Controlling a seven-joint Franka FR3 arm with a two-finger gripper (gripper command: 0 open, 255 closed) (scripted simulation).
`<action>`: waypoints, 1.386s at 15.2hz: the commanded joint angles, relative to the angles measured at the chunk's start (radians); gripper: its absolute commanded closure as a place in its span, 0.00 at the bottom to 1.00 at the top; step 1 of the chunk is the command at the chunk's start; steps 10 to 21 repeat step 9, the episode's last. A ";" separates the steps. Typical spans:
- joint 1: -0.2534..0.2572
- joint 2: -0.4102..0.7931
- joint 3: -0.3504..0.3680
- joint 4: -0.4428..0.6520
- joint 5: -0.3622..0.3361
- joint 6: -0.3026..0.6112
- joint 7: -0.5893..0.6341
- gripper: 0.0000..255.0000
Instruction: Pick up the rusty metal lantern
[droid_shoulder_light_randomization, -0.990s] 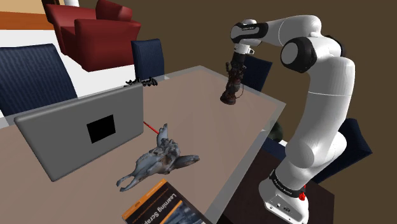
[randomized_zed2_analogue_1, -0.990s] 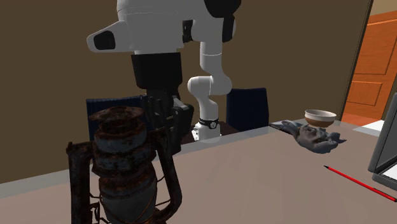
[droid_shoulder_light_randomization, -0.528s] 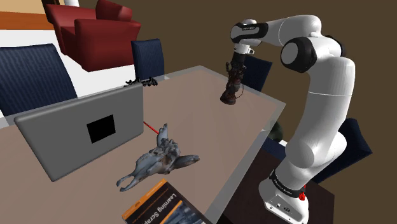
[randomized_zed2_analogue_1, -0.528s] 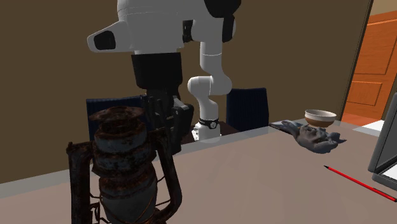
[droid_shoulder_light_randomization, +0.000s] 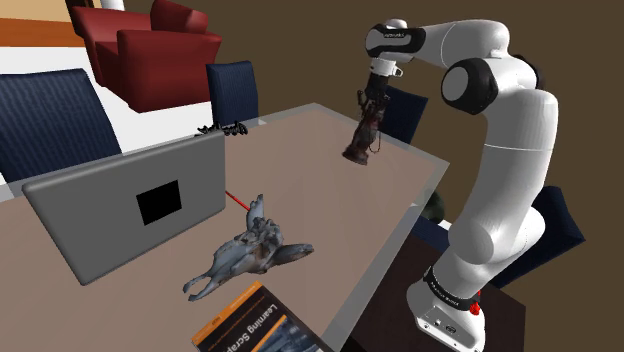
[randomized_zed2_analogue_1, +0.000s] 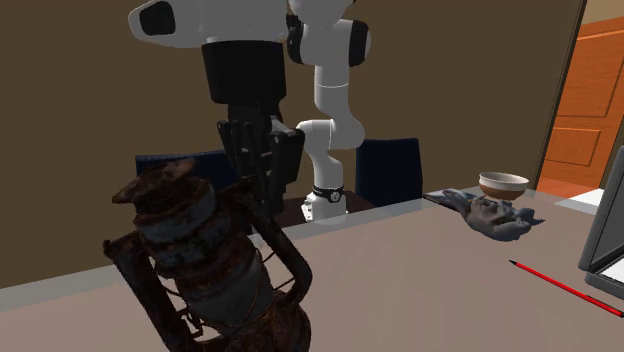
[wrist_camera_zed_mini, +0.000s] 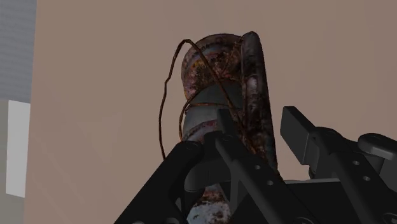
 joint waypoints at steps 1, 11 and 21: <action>-0.002 -0.003 -0.001 0.027 0.000 -0.027 0.000 1.00; -0.009 0.010 -0.001 0.130 0.002 -0.117 0.003 1.00; -0.009 0.010 -0.001 0.130 0.002 -0.117 0.003 1.00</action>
